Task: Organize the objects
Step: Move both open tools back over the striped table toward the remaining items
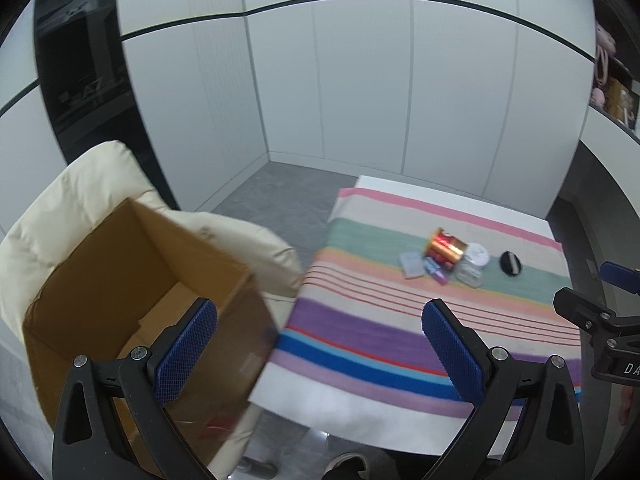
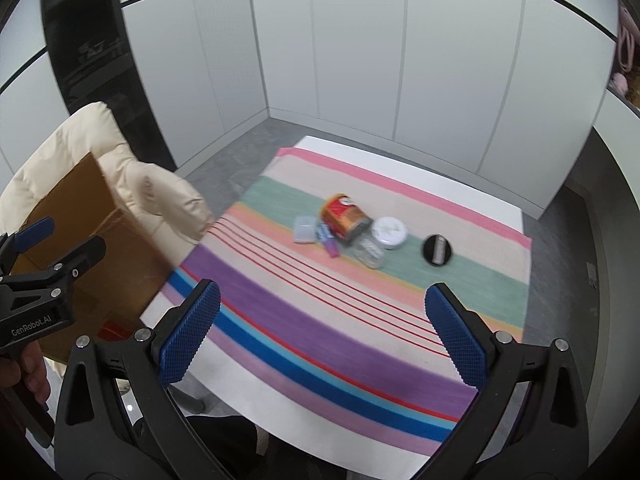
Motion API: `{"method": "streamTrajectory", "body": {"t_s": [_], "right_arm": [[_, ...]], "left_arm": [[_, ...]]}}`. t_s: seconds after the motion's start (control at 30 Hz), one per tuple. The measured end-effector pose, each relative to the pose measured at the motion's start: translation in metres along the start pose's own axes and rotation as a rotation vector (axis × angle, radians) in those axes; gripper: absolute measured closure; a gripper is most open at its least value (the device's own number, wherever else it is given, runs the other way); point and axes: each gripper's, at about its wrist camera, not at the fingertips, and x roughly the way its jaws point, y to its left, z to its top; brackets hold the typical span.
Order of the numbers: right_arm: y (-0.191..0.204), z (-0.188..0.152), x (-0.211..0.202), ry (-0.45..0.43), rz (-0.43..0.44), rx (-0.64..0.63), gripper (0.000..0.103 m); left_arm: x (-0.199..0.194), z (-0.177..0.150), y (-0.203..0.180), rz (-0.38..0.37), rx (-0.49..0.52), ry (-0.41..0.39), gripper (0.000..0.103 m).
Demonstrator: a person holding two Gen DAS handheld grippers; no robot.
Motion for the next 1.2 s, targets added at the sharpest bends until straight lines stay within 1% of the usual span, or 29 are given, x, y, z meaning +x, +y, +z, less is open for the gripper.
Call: {"method": "streamTrajectory", "body": {"t_s": [0.33,0.67,0.93,1.0,1.1,1.2], "right_arm": [[-0.059,-0.019,-0.012,0.01,-0.053,0.072,0.0],[-0.112,-0.04,-0.021,0.032,-0.089,0.156,0.0],[-0.153,-0.057,-0.028,0.052,-0.121,0.229,0.0],[-0.16,-0.062,-0.028,0.054,-0.122,0.244,0.0],[-0.171,-0.076,-0.02,0.091,-0.137,0.245,0.0],[-0.18,-0.082,-0.005,0.133,-0.148,0.259,0.0]], "left_arm": [[0.008,0.008,-0.056,-0.065,0.066,0.003,0.0],[0.015,0.009,-0.114,-0.139,0.128,0.033,0.0],[0.018,0.001,-0.153,-0.198,0.179,0.068,0.0],[0.022,-0.002,-0.164,-0.201,0.202,0.067,0.0],[0.033,-0.006,-0.178,-0.207,0.222,0.078,0.0],[0.049,-0.009,-0.185,-0.209,0.209,0.098,0.001]]}}
